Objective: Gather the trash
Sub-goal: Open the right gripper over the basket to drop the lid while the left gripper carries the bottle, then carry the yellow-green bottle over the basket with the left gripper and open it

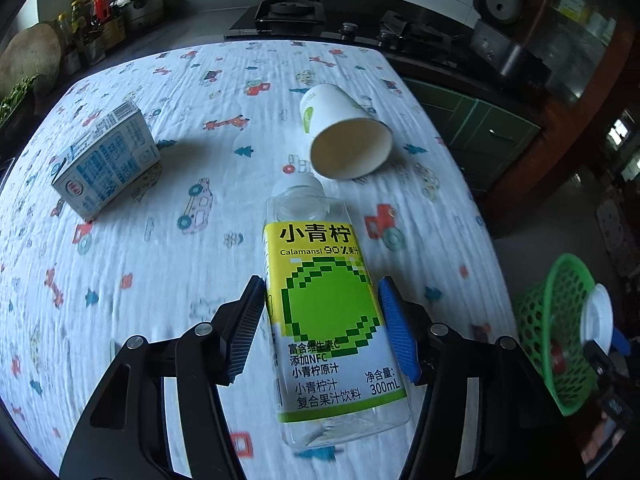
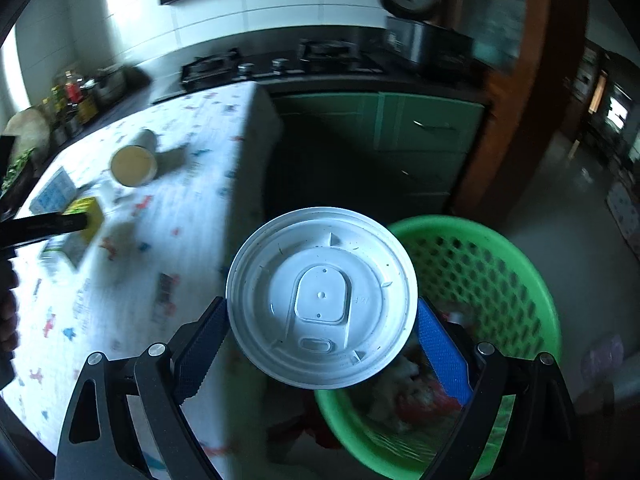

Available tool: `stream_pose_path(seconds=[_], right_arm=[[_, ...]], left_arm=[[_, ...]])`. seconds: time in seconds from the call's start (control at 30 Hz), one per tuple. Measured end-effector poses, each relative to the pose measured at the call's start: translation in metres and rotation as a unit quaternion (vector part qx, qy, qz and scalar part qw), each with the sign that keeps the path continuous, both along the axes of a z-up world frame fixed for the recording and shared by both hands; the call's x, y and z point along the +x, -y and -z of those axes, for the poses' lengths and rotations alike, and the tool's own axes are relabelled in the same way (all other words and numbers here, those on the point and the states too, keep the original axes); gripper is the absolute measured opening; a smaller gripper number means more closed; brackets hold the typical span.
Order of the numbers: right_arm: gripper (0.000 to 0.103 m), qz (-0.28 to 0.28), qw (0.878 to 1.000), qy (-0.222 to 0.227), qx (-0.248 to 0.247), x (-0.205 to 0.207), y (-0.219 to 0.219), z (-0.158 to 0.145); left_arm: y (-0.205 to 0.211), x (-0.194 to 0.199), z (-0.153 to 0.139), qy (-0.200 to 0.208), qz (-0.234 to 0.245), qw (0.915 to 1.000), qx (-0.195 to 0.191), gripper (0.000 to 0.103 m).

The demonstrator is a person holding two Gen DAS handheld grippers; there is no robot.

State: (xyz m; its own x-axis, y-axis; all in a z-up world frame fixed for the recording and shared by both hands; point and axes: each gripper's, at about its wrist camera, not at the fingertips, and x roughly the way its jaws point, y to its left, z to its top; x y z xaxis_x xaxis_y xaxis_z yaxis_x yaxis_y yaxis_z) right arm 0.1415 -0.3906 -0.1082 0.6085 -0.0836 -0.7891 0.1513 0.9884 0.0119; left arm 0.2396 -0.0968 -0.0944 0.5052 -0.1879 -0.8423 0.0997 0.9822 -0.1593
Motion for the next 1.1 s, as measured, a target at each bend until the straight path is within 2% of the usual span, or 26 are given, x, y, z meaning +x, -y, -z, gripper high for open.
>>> stream_pose_path(seconds=[0.13,0.2,0.23,0.27,0.3,0.33,0.43,0.53,0.6,0.63,0.7,0.73,0.8,1.0,1.1], right_arm=[[0.089,0.036,0.999,-0.016,0.000,-0.014,0.029,0.015],[0.089,0.050,0.999,-0.021,0.000,-0.018,0.041,0.021],[0.089,0.060,0.998,-0.026,0.003,-0.021,0.049,0.026],[0.089,0.066,0.997,-0.029,0.007,-0.023,0.054,0.029],[0.090,0.069,0.997,-0.031,0.009,-0.024,0.058,0.030],[0.091,0.074,0.997,-0.034,0.009,-0.026,0.063,0.032],[0.091,0.089,0.995,-0.037,0.017,-0.035,0.077,0.037],[0.091,0.092,0.995,-0.030,0.022,-0.045,0.082,0.035],[0.091,0.091,0.995,-0.025,0.020,-0.051,0.081,0.030],[0.091,0.089,0.996,-0.023,0.020,-0.053,0.080,0.028],[0.091,0.086,0.996,-0.021,0.017,-0.057,0.080,0.026],[0.091,0.084,0.996,-0.020,0.014,-0.058,0.079,0.025],[0.091,0.080,0.997,-0.016,0.009,-0.062,0.079,0.024],[0.091,0.079,0.997,-0.010,0.012,-0.064,0.077,0.021],[0.091,0.077,0.997,-0.008,0.013,-0.067,0.075,0.019]], left_arm=[[0.010,-0.022,-0.016,0.018,0.025,0.9995,-0.012,0.056],[0.020,-0.030,-0.026,0.028,0.042,0.9985,-0.021,0.052],[0.026,-0.034,-0.031,0.034,0.053,0.9976,-0.026,0.023],[0.030,-0.035,-0.032,0.029,0.068,0.9962,-0.045,0.003],[0.038,-0.036,-0.035,0.020,0.083,0.9942,-0.065,0.003],[0.044,-0.037,-0.037,0.022,0.091,0.9934,-0.066,0.003],[0.069,-0.042,-0.039,0.048,0.115,0.9915,-0.037,0.003],[0.076,-0.041,-0.031,0.030,0.117,0.9921,-0.035,0.003],[0.079,-0.047,-0.030,0.035,0.117,0.9923,-0.020,0.006],[0.082,-0.050,-0.029,0.033,0.127,0.9912,-0.016,0.012],[0.084,-0.055,-0.026,0.029,0.140,0.9897,-0.007,0.042],[0.086,-0.060,-0.024,0.029,0.142,0.9894,0.003,0.063],[0.089,-0.069,-0.021,0.033,0.156,0.9872,0.012,0.063],[0.098,-0.079,0.001,0.011,0.179,0.9826,0.049,0.072],[0.101,-0.082,0.011,0.002,0.193,0.9787,0.068,0.073]])
